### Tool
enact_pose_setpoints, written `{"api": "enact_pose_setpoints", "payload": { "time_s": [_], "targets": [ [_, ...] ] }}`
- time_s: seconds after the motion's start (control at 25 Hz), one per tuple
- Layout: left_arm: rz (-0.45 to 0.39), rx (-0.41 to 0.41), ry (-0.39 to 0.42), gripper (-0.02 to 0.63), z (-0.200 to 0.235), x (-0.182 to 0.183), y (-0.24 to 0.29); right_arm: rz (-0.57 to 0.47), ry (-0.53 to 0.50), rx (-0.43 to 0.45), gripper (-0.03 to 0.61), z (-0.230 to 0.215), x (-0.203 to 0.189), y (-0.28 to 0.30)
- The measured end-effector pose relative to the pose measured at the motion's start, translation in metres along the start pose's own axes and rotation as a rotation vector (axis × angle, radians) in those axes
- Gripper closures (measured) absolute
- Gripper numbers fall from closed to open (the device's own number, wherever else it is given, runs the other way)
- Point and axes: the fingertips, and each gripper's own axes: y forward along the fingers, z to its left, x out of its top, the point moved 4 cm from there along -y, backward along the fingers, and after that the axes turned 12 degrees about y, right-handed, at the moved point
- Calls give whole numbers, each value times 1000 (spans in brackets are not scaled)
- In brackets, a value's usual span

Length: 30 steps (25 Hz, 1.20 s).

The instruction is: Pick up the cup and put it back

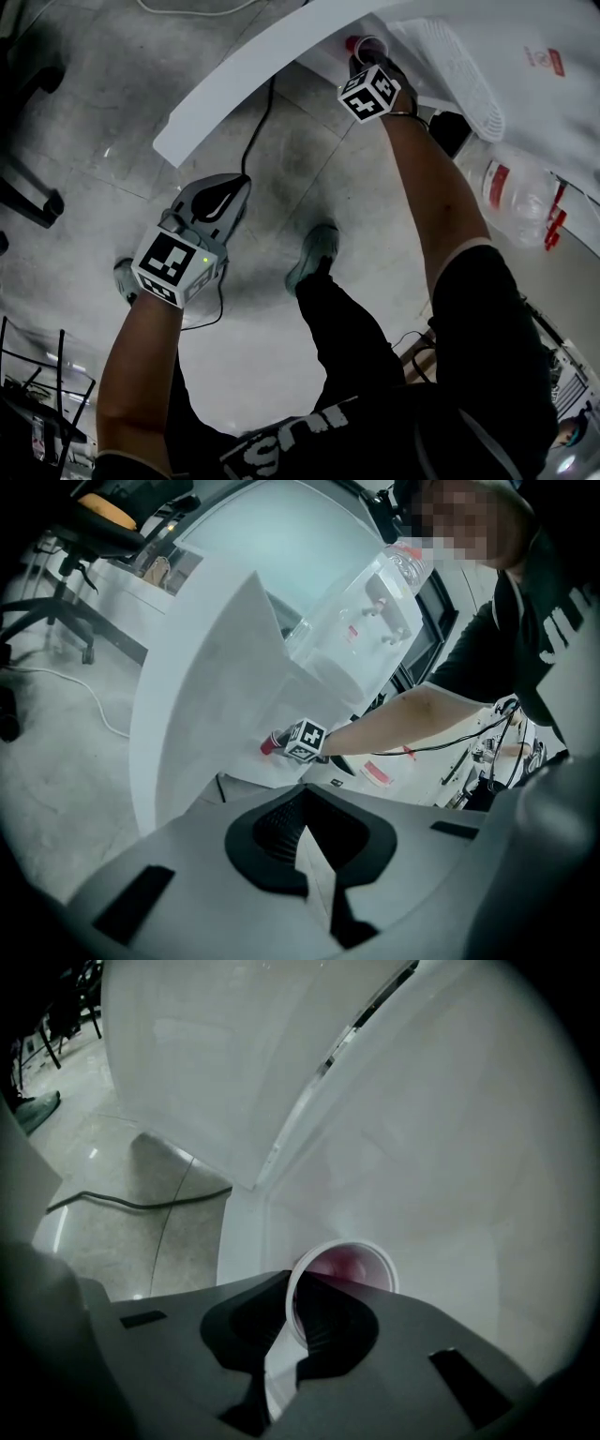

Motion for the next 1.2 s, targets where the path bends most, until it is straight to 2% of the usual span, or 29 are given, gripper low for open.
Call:
{"api": "enact_pose_setpoints", "payload": {
  "time_s": [0.16, 0.28, 0.48, 0.6, 0.72, 0.84, 0.92, 1.04, 1.2],
  "targets": [
    [-13, -7, 1, 612, -11, 12, -8, -24, 31, 49, 534, 9, 8, -26],
    [-19, -9, 1, 612, -26, 27, -22, -43, 73, 116, 534, 26, 10, -64],
    [-29, -18, 17, 612, -67, 77, -61, -77, 169, 279, 534, 74, 12, -175],
    [-30, -18, 30, 612, -87, 120, -89, -101, 221, 348, 535, 83, 23, -254],
    [-50, -13, 17, 612, -124, 174, -119, -121, 286, 403, 535, 71, 34, -351],
    [-69, -38, 5, 612, -182, 243, -156, -166, 343, 461, 535, 44, 49, -468],
    [-68, -72, 74, 612, -213, 293, -179, -242, 389, 481, 535, 12, 71, -544],
    [-103, -81, 188, 612, -234, 376, -209, -391, 411, 475, 535, -45, 115, -655],
    [-202, -67, 245, 612, -275, 496, -248, -561, 375, 454, 535, -105, 147, -806]
  ]
}}
